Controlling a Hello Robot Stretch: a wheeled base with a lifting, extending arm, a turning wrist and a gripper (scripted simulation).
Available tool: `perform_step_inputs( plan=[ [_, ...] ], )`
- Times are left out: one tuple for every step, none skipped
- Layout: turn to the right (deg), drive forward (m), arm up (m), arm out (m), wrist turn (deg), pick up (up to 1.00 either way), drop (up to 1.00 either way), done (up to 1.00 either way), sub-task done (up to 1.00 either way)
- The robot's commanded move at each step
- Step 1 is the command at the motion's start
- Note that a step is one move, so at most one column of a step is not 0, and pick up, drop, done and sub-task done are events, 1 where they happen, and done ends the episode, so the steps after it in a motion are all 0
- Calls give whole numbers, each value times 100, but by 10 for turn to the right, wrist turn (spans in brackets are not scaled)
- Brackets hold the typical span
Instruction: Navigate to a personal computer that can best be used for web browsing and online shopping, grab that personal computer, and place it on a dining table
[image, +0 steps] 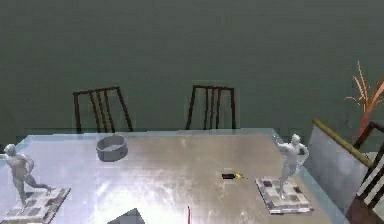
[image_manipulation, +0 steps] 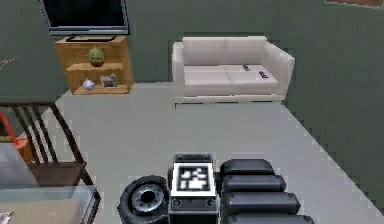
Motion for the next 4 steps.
perform_step_inputs(
  plan=[
    [-120,0,0,0,0,0,0,0,0],
    [30,0,0,0,0,0,0,0,0],
    [90,0,0,0,0,0,0,0,0],
    [-120,0,0,0,0,0,0,0,0]
  ],
)
